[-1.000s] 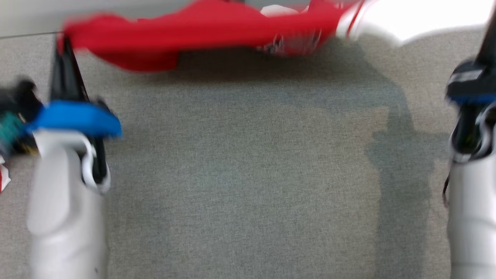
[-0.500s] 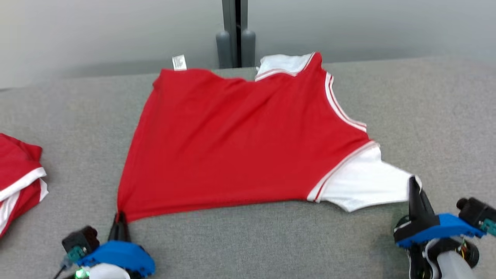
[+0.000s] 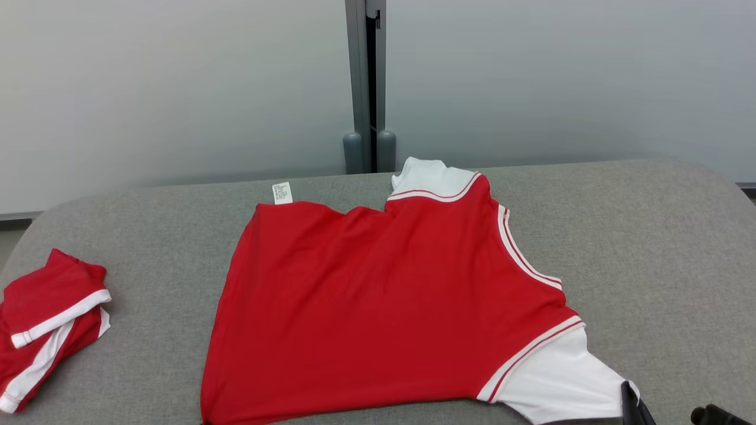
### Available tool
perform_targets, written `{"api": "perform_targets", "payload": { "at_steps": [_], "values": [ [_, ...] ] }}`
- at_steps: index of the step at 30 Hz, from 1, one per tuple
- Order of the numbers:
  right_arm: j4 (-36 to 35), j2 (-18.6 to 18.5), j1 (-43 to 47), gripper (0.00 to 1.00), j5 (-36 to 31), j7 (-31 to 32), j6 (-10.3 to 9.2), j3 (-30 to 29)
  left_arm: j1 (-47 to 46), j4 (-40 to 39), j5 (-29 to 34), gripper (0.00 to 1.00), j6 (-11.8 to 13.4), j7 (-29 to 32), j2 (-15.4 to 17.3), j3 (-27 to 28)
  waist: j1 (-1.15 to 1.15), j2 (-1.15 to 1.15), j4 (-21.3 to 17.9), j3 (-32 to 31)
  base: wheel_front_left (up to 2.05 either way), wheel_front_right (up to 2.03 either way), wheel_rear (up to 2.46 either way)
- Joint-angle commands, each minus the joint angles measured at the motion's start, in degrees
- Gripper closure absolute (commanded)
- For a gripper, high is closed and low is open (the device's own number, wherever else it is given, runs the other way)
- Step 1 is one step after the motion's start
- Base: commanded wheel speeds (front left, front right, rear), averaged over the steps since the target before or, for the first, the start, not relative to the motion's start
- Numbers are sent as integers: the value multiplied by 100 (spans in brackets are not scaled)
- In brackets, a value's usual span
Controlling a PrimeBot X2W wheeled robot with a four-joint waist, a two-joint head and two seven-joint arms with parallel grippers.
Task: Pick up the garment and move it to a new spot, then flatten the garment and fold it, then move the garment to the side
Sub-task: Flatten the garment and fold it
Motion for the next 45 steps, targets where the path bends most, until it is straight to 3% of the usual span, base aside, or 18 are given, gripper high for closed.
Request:
{"api": "perform_targets", "payload": {
  "at_steps": [1,9,13,20,26,45],
  "values": [
    [-28,-40,211,100,50,-30,-12,20,226,54,-81,100,80,22,46,-18,1,3,3,-78,0,0,0],
    [-255,-46,657,100,226,-30,-12,-18,657,-288,-35,100,130,21,44,-147,1,3,100,-248,0,0,0],
    [-470,-87,512,100,136,-30,-11,79,569,-599,178,100,11,12,42,-98,1,3,128,-214,0,0,0],
    [-727,-5,-56,100,227,-29,-7,216,38,-1050,311,100,-178,5,35,-85,1,3,186,-13,0,0,0],
    [-793,1,-691,100,207,-25,-7,294,-475,-1269,236,100,-122,5,31,-301,1,3,261,291,0,0,0],
    [-195,-89,-2378,100,-297,-25,-6,369,-2002,-759,302,100,-118,5,32,-217,1,3,266,1399,0,0,0]
  ]
}}
